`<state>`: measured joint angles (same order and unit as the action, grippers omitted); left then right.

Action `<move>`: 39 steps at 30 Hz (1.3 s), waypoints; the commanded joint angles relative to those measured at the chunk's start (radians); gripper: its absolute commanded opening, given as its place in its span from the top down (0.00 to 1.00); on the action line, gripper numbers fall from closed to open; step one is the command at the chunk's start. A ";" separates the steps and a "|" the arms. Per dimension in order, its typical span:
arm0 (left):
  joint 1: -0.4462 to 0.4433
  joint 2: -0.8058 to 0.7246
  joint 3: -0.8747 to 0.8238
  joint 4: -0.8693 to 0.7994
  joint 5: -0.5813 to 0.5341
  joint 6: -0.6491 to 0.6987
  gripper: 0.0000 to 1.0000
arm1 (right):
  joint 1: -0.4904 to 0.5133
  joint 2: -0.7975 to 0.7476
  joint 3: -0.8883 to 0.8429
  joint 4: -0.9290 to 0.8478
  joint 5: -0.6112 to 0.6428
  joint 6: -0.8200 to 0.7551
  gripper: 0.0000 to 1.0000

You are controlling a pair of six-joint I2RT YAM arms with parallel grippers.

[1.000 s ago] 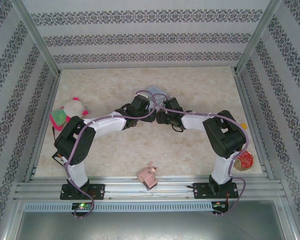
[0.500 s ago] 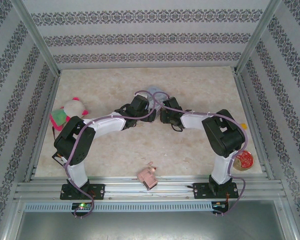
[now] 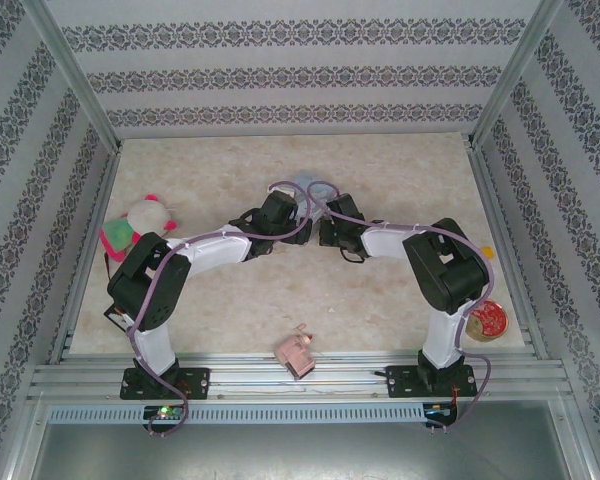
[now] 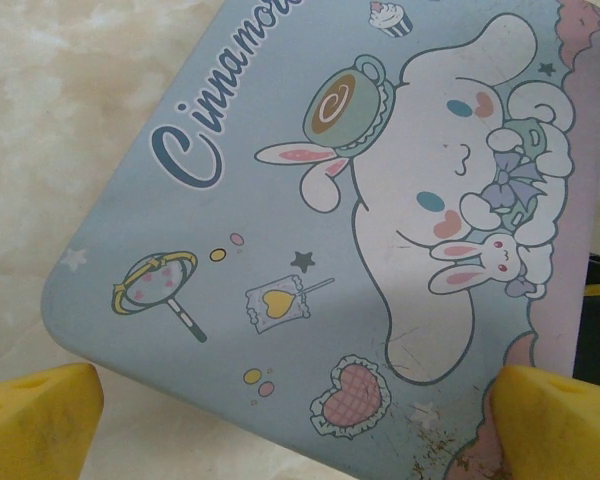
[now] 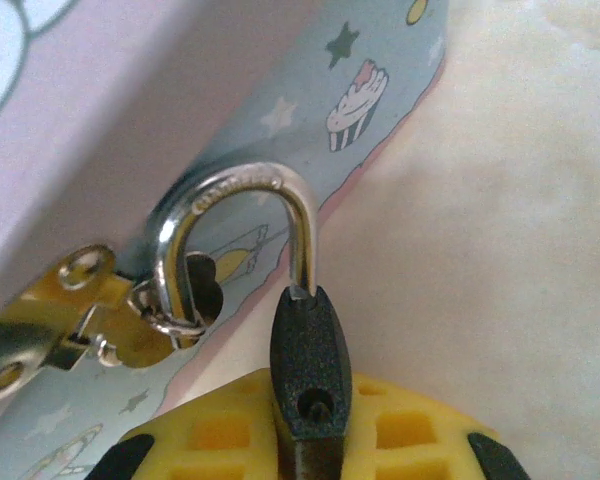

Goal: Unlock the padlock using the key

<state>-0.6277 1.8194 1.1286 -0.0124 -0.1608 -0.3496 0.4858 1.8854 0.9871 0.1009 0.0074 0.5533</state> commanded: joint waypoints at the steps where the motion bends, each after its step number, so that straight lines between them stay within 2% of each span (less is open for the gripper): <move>1: 0.009 0.023 -0.053 -0.159 0.013 0.014 0.01 | -0.030 -0.025 -0.032 0.118 -0.067 0.068 1.00; 6: 0.010 0.021 -0.058 -0.153 0.021 0.013 0.01 | -0.052 -0.011 -0.041 0.208 -0.118 0.146 1.00; 16: 0.010 0.019 -0.072 -0.144 0.030 0.009 0.01 | -0.073 0.018 -0.039 0.302 -0.107 0.239 1.00; 23: 0.010 -0.001 -0.092 -0.146 0.010 0.023 0.01 | -0.085 -0.066 -0.107 0.290 -0.068 0.223 1.00; 30: 0.024 -0.059 -0.136 -0.099 0.004 0.071 0.01 | -0.089 -0.275 -0.240 0.162 -0.038 0.141 1.00; 37: 0.108 -0.108 -0.153 -0.077 0.056 0.093 0.01 | -0.095 -0.507 -0.317 -0.142 -0.062 0.000 1.00; 39: 0.149 -0.117 -0.153 -0.066 0.103 0.084 0.01 | -0.098 -0.569 -0.332 -0.236 -0.059 -0.038 1.00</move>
<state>-0.5392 1.7119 1.0058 0.0105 -0.0853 -0.2985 0.3977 1.3849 0.6804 0.0395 -0.0582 0.6086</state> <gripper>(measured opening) 0.992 0.107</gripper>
